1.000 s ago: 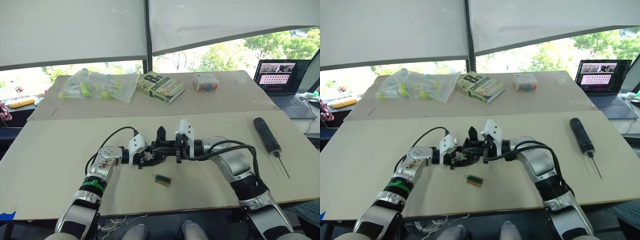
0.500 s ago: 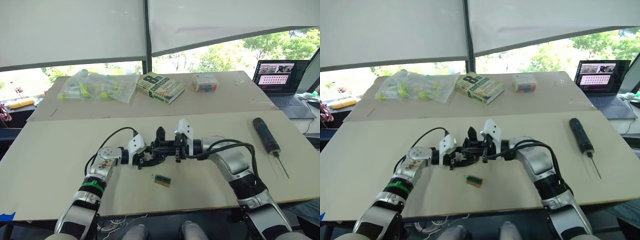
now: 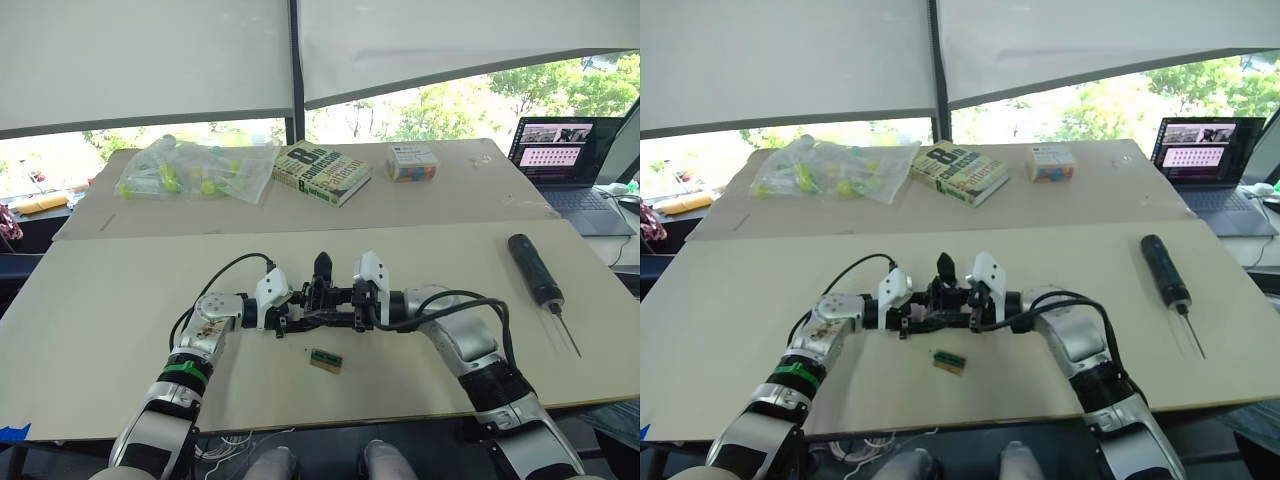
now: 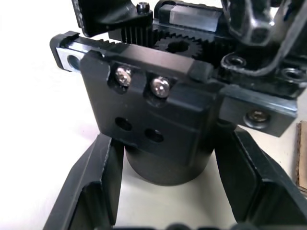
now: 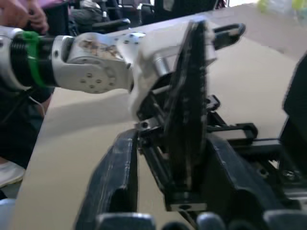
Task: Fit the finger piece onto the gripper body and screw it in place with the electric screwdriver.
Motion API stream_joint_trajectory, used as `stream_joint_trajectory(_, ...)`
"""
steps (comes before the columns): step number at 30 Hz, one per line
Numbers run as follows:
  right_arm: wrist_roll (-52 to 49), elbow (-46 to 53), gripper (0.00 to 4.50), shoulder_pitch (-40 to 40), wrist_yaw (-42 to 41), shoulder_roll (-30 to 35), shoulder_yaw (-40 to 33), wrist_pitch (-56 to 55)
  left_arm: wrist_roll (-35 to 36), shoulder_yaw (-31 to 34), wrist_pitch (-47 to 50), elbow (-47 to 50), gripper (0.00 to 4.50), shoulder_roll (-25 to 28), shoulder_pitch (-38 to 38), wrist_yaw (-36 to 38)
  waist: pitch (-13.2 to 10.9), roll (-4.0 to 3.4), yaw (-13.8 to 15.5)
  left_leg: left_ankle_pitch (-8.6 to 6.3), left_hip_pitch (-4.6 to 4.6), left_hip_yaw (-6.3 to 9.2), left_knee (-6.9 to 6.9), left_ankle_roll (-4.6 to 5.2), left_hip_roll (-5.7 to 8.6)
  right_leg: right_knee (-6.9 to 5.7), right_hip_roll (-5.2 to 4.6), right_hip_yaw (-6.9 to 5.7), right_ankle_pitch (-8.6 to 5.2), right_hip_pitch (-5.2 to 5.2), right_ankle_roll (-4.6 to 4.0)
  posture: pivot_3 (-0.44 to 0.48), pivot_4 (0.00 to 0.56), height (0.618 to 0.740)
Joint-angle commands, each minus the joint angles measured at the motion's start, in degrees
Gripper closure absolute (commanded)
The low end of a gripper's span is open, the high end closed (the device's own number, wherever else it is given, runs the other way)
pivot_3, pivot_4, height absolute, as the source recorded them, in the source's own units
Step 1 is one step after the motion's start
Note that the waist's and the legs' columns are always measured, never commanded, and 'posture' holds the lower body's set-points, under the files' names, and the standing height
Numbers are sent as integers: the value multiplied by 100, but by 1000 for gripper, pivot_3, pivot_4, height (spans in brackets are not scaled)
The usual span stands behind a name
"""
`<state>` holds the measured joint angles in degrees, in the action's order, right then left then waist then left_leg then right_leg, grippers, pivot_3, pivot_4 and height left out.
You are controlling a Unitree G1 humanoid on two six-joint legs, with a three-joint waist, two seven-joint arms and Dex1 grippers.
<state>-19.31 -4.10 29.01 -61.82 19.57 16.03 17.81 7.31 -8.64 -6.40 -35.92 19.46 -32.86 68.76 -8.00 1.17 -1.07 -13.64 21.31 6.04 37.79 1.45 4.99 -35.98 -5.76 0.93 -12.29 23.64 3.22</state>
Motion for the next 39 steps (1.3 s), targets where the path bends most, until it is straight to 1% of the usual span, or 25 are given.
stream_joint_trajectory(1, -34, 91, 990, 22, -36, -82, -177, -423, 35, 31, 1, -79, 2219, 41, 11, 28, -1, 0, 4, 0, 7, 0, 0, 0, 0, -2, 0, 0, 3, 8, -5, 0, 150, 740)
stream_joint_trajectory(3, -103, 79, 252, 18, -71, -119, -225, -459, 46, 29, -6, -90, 2219, 42, 12, 21, -1, 0, 13, 1, 37, 0, 4, -1, 3, -10, -1, 2, 18, 42, -29, 0, 150, 740)
stream_joint_trajectory(4, -116, 72, 23, 15, -70, -133, -244, -473, 52, 28, -11, -95, 2219, 41, 10, 14, -1, 0, 16, 3, 48, 0, 5, -3, 3, -10, 0, 2, 26, 52, -41, 0, 150, 740)
stream_joint_trajectory(10, -97, -27, 23, 50, -38, -253, -386, -810, 56, 37, -56, -102, 2219, 21, 18, -41, -2, -1, 16, 3, 53, 0, 4, -3, 2, -8, 2, 1, 27, 56, -44, 0, 150, 740)
stream_joint_trajectory(18, -454, 162, 23, 71, -272, -355, -747, -1183, 138, 117, -30, -58, 2219, -16, 81, -142, -6, -2, 22, 3, 53, 0, 5, -3, 3, -8, 2, 1, 27, 55, -44, 0, 150, 740)
stream_joint_trajectory(20, -491, 213, 0, 87, -282, -364, -813, -1271, 148, 128, -40, -30, 1184, -5, 107, -153, -8, -2, 19, 3, 53, 0, 5, -3, 3, -8, 2, 1, 27, 56, -44, 0, 150, 740)
stream_joint_trajectory(21, -487, 227, 0, 95, -277, -371, -839, -1359, 175, 133, -38, 1, 860, 8, 137, -118, -10, -2, 14, 3, 53, 0, 4, -3, 3, -8, 2, 1, 27, 56, -44, 0, 150, 740)
stream_joint_trajectory(23, -451, 278, 0, 113, -373, -343, -827, -1589, 156, 122, -109, 34, 25, 49, 173, -113, -11, -3, 10, 3, 55, 0, 4, -3, 2, -8, 4, 1, 27, 58, -44, 0, 150, 740)
stream_joint_trajectory(28, -764, 870, 0, 51, -383, -215, -944, -1367, 310, 345, -34, 133, 25, 131, 308, -299, -14, -4, -3, 3, 56, 0, 4, -3, 0, -8, 5, 1, 27, 61, -44, 0, 150, 740)
stream_joint_trajectory(30, -881, 1096, 0, -21, -357, -72, -1035, -1261, 411, 456, 44, 363, 25, 258, 481, -264, -15, -4, -7, 3, 57, 0, 4, -4, -2, -8, 6, 1, 27, 62, -44, 0, 150, 740)
stream_joint_trajectory(35, -1327, 1670, 0, -300, -138, 522, -1582, -765, 804, 879, 337, 1073, 25, 839, 1055, -129, -28, -6, 3, 2, 64, 0, 3, -4, -3, -3, 3, 2, 27, 66, -45, 0, 150, 740)
stream_joint_trajectory(37, -1484, 1887, 0, -527, 19, 826, -1909, -533, 1075, 1080, 489, 1473, 25, 1137, 1360, 96, -41, -10, 20, 2, 69, 0, 3, -4, -3, -2, 2, 2, 27, 68, -45, 0, 150, 740)
stream_joint_trajectory(39, -1531, 2085, 0, -979, 233, 1174, -2426, -453, 1463, 1403, 703, 2052, 25, 1454, 1751, 270, -57, -11, 42, 1, 74, 0, 3, -3, -3, 2, -2, 2, 27, 70, -45, 0, 150, 740)
